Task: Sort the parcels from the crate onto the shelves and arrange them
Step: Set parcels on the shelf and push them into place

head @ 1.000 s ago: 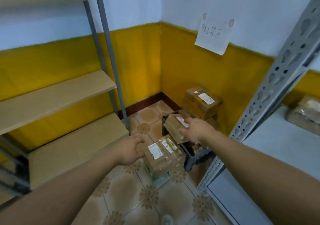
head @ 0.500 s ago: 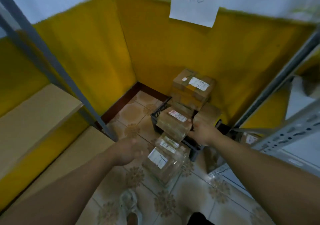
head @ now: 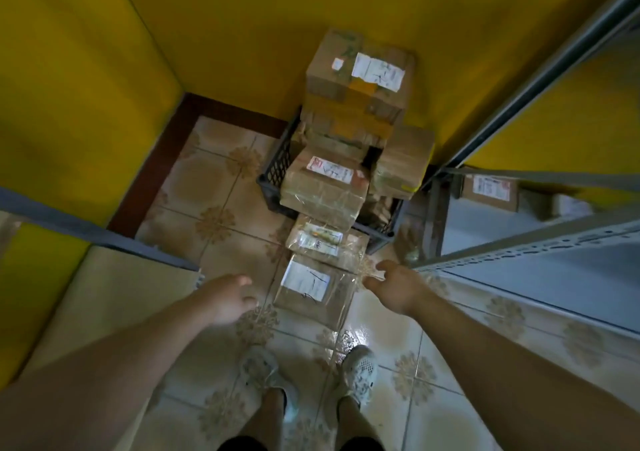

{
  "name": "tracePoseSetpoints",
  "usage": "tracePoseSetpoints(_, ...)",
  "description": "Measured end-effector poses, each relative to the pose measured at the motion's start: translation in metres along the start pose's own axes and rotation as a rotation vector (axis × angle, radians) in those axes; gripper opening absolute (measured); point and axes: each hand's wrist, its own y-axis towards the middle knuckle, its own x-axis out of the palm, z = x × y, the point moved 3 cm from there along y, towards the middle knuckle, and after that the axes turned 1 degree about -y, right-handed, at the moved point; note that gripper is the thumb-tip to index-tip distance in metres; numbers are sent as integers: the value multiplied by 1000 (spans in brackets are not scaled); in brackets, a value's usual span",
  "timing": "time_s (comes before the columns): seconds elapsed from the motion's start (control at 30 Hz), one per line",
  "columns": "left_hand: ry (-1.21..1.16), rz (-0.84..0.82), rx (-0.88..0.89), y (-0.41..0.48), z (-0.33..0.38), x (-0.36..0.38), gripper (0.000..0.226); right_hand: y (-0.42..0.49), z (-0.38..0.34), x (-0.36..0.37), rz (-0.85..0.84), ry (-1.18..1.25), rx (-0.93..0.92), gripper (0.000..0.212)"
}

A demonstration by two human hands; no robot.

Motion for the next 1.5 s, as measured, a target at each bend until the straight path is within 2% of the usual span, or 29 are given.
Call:
tracePoseSetpoints(0.13,-99,-38,-37,73,-8,43,64,72,25,45,-44,70,69,62)
tracePoseSetpoints(0.4,-308,30,-117,216,-20,122,67,217,60,146,-29,229,150,58)
tracePoseSetpoints(0.53,-541,-5,-159,259,-26,163,62,257,67,186,65,433,236,77)
tracePoseSetpoints(0.63,-707,-15,-185,266,-24,181,61,264,70,201,61,630,326,77)
tracePoseSetpoints(0.77,-807,-7,-239,244,-22,179,48,245,71,191,60,680,313,62)
tracePoseSetpoints(0.9,-827,7,-244,210,-16,167,33,216,65,176,85,677,294,59)
tracePoseSetpoints(1.03,-795,129,-207,182,-8,144,42,188,60,156,146,687,334,70)
tracePoseSetpoints(1.07,-792,163,-190,173,-5,138,43,180,58,150,159,692,354,60)
tracePoseSetpoints(1.13,-817,235,-157,152,2,124,41,161,51,133,184,733,360,29)
tracePoseSetpoints(1.17,-842,277,-147,140,5,115,38,150,47,124,205,777,343,23)
tracePoseSetpoints(1.27,-923,386,-103,96,15,87,30,110,29,89,249,1015,276,30)
tracePoseSetpoints(1.33,-963,428,-50,61,27,68,26,80,14,62,256,1206,186,26)
tracePoseSetpoints(1.43,-1053,494,56,4,48,37,21,30,-6,21,279,1177,39,34)
tracePoseSetpoints(1.5,-1074,521,135,-32,58,11,24,-7,-16,-7,309,1132,-25,47)
